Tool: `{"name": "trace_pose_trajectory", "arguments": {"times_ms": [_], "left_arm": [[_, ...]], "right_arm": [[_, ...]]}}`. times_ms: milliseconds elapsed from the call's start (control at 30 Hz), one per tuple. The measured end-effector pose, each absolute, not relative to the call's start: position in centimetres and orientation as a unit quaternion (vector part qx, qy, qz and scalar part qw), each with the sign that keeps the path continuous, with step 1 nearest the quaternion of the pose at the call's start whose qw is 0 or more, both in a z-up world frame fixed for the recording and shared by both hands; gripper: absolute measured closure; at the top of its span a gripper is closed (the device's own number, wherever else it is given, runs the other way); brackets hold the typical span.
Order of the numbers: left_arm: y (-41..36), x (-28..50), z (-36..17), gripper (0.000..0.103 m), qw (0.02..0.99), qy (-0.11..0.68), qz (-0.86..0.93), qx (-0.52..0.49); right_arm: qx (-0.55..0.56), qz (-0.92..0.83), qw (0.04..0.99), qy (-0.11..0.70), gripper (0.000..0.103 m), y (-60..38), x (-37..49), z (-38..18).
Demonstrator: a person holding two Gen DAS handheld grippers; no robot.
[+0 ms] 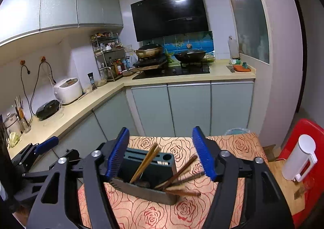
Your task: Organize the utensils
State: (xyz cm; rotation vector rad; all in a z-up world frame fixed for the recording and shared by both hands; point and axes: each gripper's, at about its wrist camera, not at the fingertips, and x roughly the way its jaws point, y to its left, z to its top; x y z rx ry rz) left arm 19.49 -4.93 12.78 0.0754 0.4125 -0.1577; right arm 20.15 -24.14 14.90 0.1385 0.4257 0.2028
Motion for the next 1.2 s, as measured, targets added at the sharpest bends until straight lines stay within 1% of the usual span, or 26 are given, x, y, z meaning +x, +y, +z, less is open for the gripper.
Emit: {"name": "trace_pose_trajectory", "arguments": {"times_ms": [33, 200, 267, 367, 567, 767, 967, 1200], "left_arm": [[-4.9, 19.2, 12.7, 0.021, 0.975, 0.203, -0.076, 0.039], [-4.7, 17.5, 11.9, 0.014, 0.978, 0.193, -0.069, 0.046], [-4.4, 16.7, 11.6, 0.010, 0.978, 0.192, -0.067, 0.045], [-4.1, 15.7, 11.1, 0.007, 0.979, 0.191, -0.065, 0.039], [-3.4, 13.7, 9.9, 0.007, 0.980, 0.187, -0.066, 0.033], [-3.0, 11.4, 8.5, 0.007, 0.981, 0.178, -0.065, 0.035], [-2.3, 9.6, 7.4, 0.007, 0.983, 0.172, -0.055, 0.036], [-1.4, 7.5, 7.4, 0.007, 0.987, 0.151, -0.045, 0.033]], "right_arm": [[0.070, 0.102, 0.970, 0.212, 0.033, -24.2, 19.6, 14.7], [0.066, 0.103, 0.971, 0.205, 0.011, -24.0, 17.0, 13.9], [0.063, 0.100, 0.973, 0.197, 0.007, -23.8, 15.7, 13.4], [0.053, 0.096, 0.975, 0.195, 0.007, -23.5, 14.4, 12.6], [0.033, 0.092, 0.973, 0.207, 0.007, -22.4, 12.3, 10.4], [0.014, 0.084, 0.976, 0.199, 0.007, -21.3, 10.3, 8.7], [0.002, 0.075, 0.979, 0.188, 0.007, -20.7, 8.5, 7.9], [-0.004, 0.071, 0.983, 0.172, 0.007, -19.9, 6.7, 7.7]]}}
